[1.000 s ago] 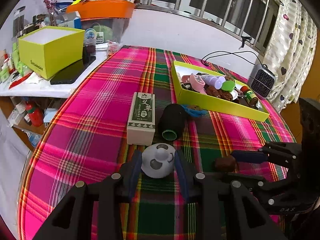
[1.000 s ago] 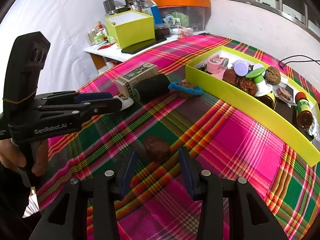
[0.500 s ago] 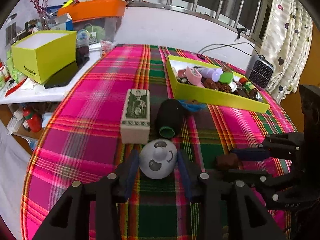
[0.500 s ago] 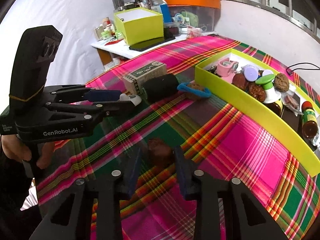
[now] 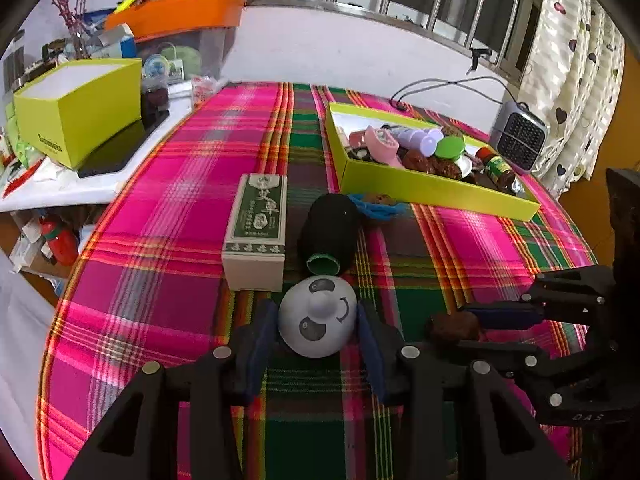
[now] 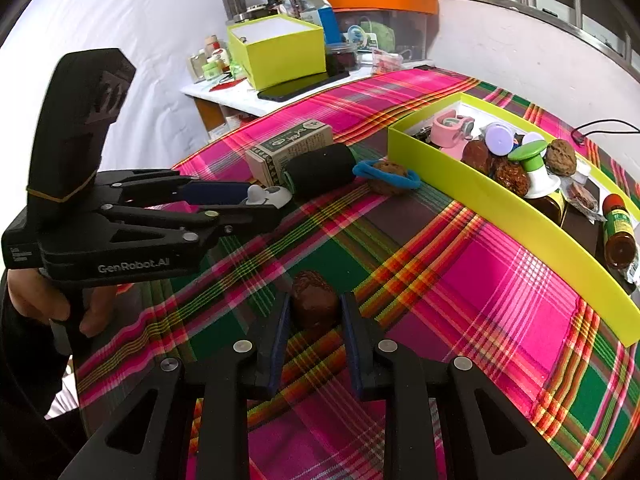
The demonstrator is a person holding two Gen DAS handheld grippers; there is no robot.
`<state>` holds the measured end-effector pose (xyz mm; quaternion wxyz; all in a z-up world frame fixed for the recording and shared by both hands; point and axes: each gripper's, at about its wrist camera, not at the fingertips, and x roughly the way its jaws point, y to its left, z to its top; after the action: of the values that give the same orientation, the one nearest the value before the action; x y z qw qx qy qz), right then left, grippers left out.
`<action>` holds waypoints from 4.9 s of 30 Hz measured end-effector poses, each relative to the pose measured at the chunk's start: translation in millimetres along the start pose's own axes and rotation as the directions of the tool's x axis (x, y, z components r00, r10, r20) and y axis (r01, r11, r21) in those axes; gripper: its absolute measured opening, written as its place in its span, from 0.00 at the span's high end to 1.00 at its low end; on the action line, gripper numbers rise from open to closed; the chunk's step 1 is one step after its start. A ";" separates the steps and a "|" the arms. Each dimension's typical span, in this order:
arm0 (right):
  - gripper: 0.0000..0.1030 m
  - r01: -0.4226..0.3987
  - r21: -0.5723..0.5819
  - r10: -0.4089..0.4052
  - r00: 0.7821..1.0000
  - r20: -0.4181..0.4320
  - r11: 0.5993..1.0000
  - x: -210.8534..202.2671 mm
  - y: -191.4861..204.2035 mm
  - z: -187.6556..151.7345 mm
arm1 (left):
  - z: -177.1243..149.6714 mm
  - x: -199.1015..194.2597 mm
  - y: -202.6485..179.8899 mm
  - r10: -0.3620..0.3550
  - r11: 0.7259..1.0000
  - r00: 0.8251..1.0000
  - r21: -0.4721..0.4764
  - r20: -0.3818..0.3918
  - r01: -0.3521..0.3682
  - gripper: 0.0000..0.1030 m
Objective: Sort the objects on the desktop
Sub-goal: 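Lift the panda-face object with the left gripper while the right lifts the brown lump toward the box, then lower the panda-face object into the box with the left gripper while the right lowers the lump in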
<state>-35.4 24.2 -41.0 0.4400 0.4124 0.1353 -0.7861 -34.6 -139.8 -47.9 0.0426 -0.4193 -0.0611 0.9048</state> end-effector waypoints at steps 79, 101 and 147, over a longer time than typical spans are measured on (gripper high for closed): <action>0.74 0.173 0.224 -0.221 0.953 0.209 0.959 -82.3 -95.5 15.9 | 86.6 7.3 -98.1 -0.107 0.993 0.985 0.071 0.137 0.097 0.60; 0.74 0.193 0.250 -0.247 0.947 0.207 0.949 -73.2 -115.9 27.1 | 103.8 27.0 -92.5 -0.106 0.994 0.986 0.048 0.130 0.101 0.60; 0.74 0.292 0.309 -0.354 0.920 0.167 0.905 -45.9 -169.4 48.1 | 155.8 94.1 -98.9 -0.090 0.995 0.993 0.051 0.082 0.086 0.60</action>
<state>-184.4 120.7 -1.2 0.2527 0.3526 0.0411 -0.9001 -211.7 -41.6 -4.5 0.0896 -0.3766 -0.0597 0.9201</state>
